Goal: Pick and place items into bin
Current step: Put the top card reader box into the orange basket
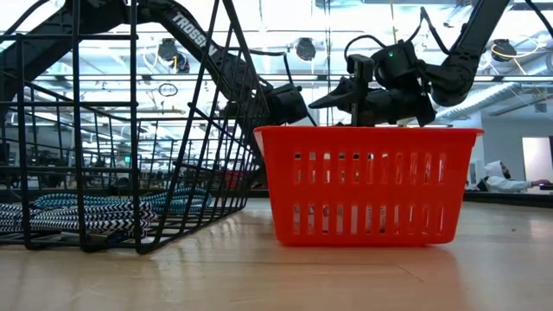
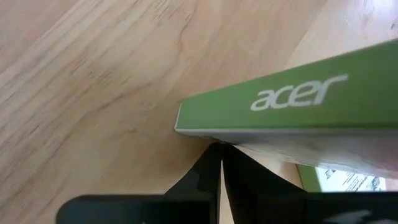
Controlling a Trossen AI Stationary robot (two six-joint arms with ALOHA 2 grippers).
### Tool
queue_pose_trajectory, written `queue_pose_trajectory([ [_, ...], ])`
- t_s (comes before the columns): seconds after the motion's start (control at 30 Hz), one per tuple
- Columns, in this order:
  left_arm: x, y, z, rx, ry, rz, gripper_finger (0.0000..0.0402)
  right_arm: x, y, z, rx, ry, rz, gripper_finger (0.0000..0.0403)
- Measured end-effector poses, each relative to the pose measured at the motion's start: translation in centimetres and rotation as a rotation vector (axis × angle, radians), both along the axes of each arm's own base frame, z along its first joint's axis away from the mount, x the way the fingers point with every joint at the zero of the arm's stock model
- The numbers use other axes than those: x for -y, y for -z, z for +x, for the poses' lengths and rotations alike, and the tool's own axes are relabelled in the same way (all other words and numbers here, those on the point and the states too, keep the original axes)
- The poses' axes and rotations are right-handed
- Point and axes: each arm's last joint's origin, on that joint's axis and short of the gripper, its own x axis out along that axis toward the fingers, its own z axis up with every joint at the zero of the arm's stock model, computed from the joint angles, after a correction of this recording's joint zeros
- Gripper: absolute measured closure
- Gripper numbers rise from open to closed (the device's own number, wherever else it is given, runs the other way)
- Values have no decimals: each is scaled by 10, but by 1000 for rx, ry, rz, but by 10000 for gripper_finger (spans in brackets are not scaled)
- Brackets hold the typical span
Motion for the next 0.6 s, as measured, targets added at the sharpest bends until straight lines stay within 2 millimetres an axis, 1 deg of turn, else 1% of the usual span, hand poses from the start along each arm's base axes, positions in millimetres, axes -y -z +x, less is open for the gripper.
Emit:
queue_pose_trajectory([
  [0.13,0,0,1,12,3,0,376,-3,0,1,5,5,-23,193],
  [0.33,-1,-2,7,80,13,22,376,-11,-1,5,12,6,-40,193],
  [0.6,-2,-2,8,88,4,33,376,-11,0,6,9,21,-52,193],
])
